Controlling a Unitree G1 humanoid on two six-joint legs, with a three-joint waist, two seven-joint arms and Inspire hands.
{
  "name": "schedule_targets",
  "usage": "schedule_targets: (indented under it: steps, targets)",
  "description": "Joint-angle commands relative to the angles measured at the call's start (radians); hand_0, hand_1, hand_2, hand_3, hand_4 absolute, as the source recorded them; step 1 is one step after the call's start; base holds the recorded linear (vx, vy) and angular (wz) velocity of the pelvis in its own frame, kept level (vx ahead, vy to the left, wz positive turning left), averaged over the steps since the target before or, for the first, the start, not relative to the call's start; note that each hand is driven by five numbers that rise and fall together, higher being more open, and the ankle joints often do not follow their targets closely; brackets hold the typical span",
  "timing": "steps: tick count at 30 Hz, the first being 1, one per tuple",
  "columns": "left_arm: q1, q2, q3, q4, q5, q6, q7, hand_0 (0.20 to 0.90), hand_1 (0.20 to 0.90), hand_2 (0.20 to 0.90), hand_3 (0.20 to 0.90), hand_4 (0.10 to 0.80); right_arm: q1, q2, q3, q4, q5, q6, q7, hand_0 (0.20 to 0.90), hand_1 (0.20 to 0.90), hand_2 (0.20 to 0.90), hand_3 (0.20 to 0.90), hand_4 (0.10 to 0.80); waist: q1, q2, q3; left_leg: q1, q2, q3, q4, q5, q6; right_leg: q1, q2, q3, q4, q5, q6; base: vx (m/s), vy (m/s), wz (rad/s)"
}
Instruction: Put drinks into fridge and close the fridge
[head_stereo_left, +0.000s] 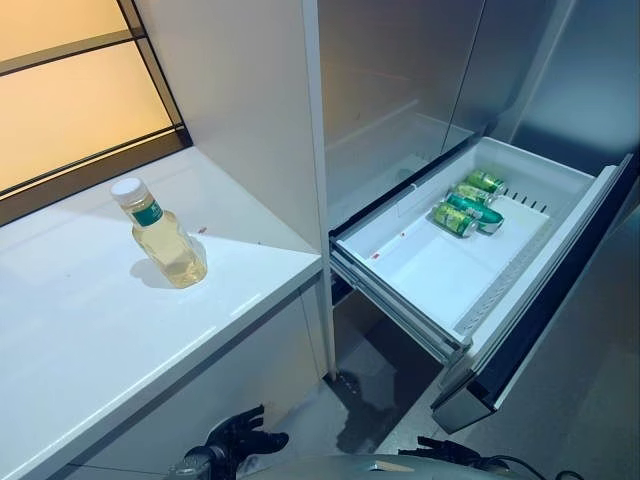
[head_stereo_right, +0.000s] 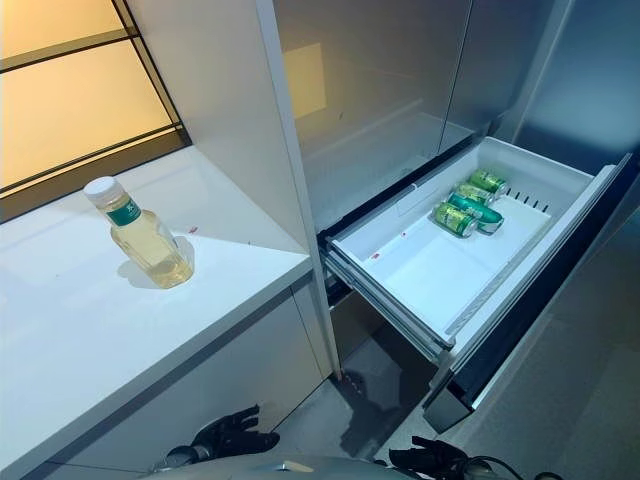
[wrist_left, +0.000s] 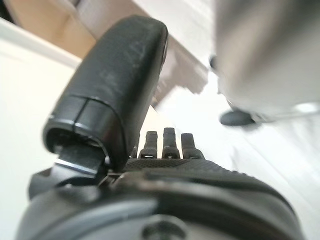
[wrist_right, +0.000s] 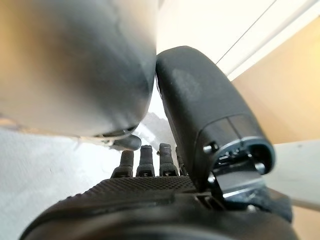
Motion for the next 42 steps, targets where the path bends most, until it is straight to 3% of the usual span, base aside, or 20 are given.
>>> schedule_targets:
  steps: [1,7,8,9,10,12,15,19,22,23,24,25,28,30,33,36,42]
  targets:
    - [-0.063,0.03,-0.003,-0.123,-0.061,-0.004,-0.177,0.9,0.9,0.9,0.9,0.8,-0.024,-0.019,-0.022,0.02,0.109,0.05,0.058,0.9,0.9,0.9,0.9,0.8,-0.011,-0.007,-0.007,-0.059,-0.056,0.024,0.024,-0.049,0.021,-0.01,-0.046,0.038,0.066,-0.075,0.086,-0.019,0.07,-0.02]
    - [-0.111,0.163,0.003,-0.479,-0.202,0.195,-0.48,0.9,0.9,0.9,0.9,0.8,-0.013,-0.036,-0.044,0.025,0.17,0.054,0.087,0.9,0.9,0.9,0.9,0.8,-0.017,0.024,-0.004,-0.059,-0.064,0.029,0.015,-0.05,0.031,-0.026,-0.057,0.051,0.077,-0.071,0.099,-0.025,0.079,-0.05]
    - [-0.129,0.199,0.017,-0.608,-0.281,0.261,-0.567,0.9,0.9,0.9,0.9,0.8,-0.01,-0.036,-0.045,0.035,0.17,0.038,0.091,0.9,0.9,0.9,0.9,0.8,-0.014,0.031,-0.004,-0.059,-0.067,0.028,0.012,-0.051,0.035,-0.03,-0.063,0.052,0.079,-0.068,0.104,-0.028,0.06,-0.02]
    - [-0.131,0.203,0.018,-0.619,-0.291,0.258,-0.591,0.9,0.9,0.9,0.9,0.8,-0.01,-0.035,-0.044,0.037,0.171,0.036,0.091,0.9,0.9,0.9,0.9,0.8,-0.014,0.031,-0.004,-0.059,-0.068,0.028,0.012,-0.051,0.036,-0.03,-0.064,0.051,0.079,-0.068,0.105,-0.039,0.076,-0.01]
    - [-0.141,0.221,0.041,-0.778,-0.362,0.34,-0.635,0.9,0.9,0.9,0.9,0.8,-0.006,-0.034,-0.056,0.045,0.16,0.023,0.093,0.9,0.9,0.9,0.9,0.8,-0.008,0.036,-0.004,-0.058,-0.071,0.028,0.007,-0.053,0.04,-0.032,-0.07,0.048,0.079,-0.066,0.11,-0.023,0.051,0.0]
    - [-0.152,0.235,0.056,-0.958,-0.516,0.399,-0.67,0.9,0.9,0.9,0.9,0.8,-0.002,-0.028,-0.062,0.064,0.159,0.003,0.094,0.9,0.9,0.9,0.9,0.8,-0.003,0.041,0.001,-0.048,-0.074,0.027,-0.002,-0.056,0.048,-0.031,-0.079,0.044,0.085,-0.066,0.118,-0.021,0.059,0.03]
    - [-0.161,0.187,0.092,-1.181,-0.727,0.399,-0.68,0.9,0.9,0.9,0.9,0.8,0.003,-0.009,-0.068,0.088,0.152,-0.022,0.09,0.9,0.9,0.9,0.9,0.8,0.004,0.041,-0.005,-0.045,-0.076,0.03,-0.012,-0.06,0.059,-0.04,-0.088,0.044,0.092,-0.062,0.129,-0.007,0.035,0.05]
    - [-0.184,0.158,0.12,-1.313,-0.918,0.244,-0.605,0.9,0.9,0.9,0.9,0.8,0.012,0.021,-0.055,0.095,0.147,-0.041,0.076,0.9,0.9,0.9,0.9,0.8,0.006,0.03,-0.009,-0.033,-0.077,0.031,-0.027,-0.063,0.066,-0.042,-0.09,0.053,0.093,-0.058,0.136,0.006,0.002,-0.05]
    - [-0.199,0.149,0.151,-1.347,-0.971,0.027,-0.479,0.9,0.9,0.9,0.9,0.8,0.019,0.037,-0.036,0.097,0.156,-0.054,0.064,0.9,0.9,0.9,0.9,0.8,0.012,0.019,-0.014,-0.031,-0.077,0.026,-0.031,-0.064,0.067,-0.04,-0.09,0.056,0.087,-0.058,0.136,0.005,-0.01,-0.08]
    - [-0.201,0.151,0.176,-1.359,-0.925,-0.108,-0.406,0.9,0.9,0.9,0.9,0.8,0.024,0.047,-0.028,0.094,0.161,-0.057,0.055,0.9,0.9,0.9,0.9,0.8,0.018,0.012,-0.015,-0.03,-0.077,0.021,-0.032,-0.066,0.068,-0.037,-0.09,0.052,0.085,-0.059,0.136,0.007,-0.02,-0.04]
    - [-0.203,0.159,0.191,-1.36,-0.901,-0.17,-0.378,0.9,0.9,0.9,0.9,0.8,0.027,0.05,-0.025,0.094,0.164,-0.059,0.051,0.9,0.9,0.9,0.9,0.8,0.022,0.008,-0.016,-0.03,-0.077,0.017,-0.032,-0.066,0.068,-0.036,-0.09,0.05,0.084,-0.059,0.135,0.0,0.0,0.0]
    - [-0.205,0.171,0.215,-1.36,-0.831,-0.292,-0.315,0.9,0.9,0.9,0.9,0.8,0.031,0.056,-0.017,0.093,0.171,-0.062,0.045,0.9,0.9,0.9,0.9,0.8,0.029,0.001,-0.018,-0.031,-0.078,0.01,-0.032,-0.066,0.068,-0.033,-0.09,0.047,0.083,-0.061,0.133,0.0,0.0,0.0]
    - [-0.21,0.194,0.269,-1.367,-0.689,-0.468,-0.18,0.9,0.9,0.9,0.9,0.8,0.037,0.066,-0.007,0.104,0.175,-0.079,0.041,0.9,0.9,0.9,0.9,0.8,0.046,-0.009,-0.023,-0.033,-0.08,-0.008,-0.034,-0.067,0.069,-0.031,-0.088,0.04,0.081,-0.066,0.13,0.003,-0.023,0.08]
    - [-0.207,0.204,0.303,-1.389,-0.571,-0.542,-0.071,0.9,0.9,0.9,0.9,0.8,0.04,0.073,-0.002,0.109,0.177,-0.087,0.039,0.9,0.9,0.9,0.9,0.8,0.059,-0.018,-0.027,-0.034,-0.082,-0.022,-0.035,-0.066,0.07,-0.029,-0.087,0.033,0.083,-0.071,0.126,-0.003,-0.023,0.13]
    - [-0.204,0.208,0.333,-1.414,-0.399,-0.598,0.065,0.9,0.9,0.9,0.9,0.8,0.036,0.082,0.007,0.114,0.179,-0.091,0.035,0.9,0.9,0.9,0.9,0.8,0.077,-0.028,-0.031,-0.036,-0.086,-0.039,-0.036,-0.065,0.071,-0.028,-0.087,0.021,0.09,-0.078,0.123,-0.006,-0.025,0.17]
    - [-0.213,0.23,0.34,-1.418,-0.211,-0.604,0.231,0.9,0.9,0.9,0.9,0.8,0.028,0.091,0.024,0.112,0.18,-0.091,0.026,0.9,0.9,0.9,0.9,0.8,0.092,-0.034,-0.03,-0.036,-0.087,-0.049,-0.037,-0.064,0.071,-0.027,-0.09,0.005,0.096,-0.081,0.123,-0.01,-0.014,0.22]
    - [-0.23,0.291,0.336,-1.38,0.015,-0.51,0.479,0.9,0.9,0.9,0.9,0.8,0.011,0.095,0.051,0.096,0.165,-0.076,0.022,0.9,0.9,0.9,0.9,0.8,0.113,-0.038,-0.027,-0.039,-0.087,-0.057,-0.036,-0.059,0.07,-0.023,-0.096,-0.015,0.105,-0.086,0.127,-0.011,0.001,0.12]
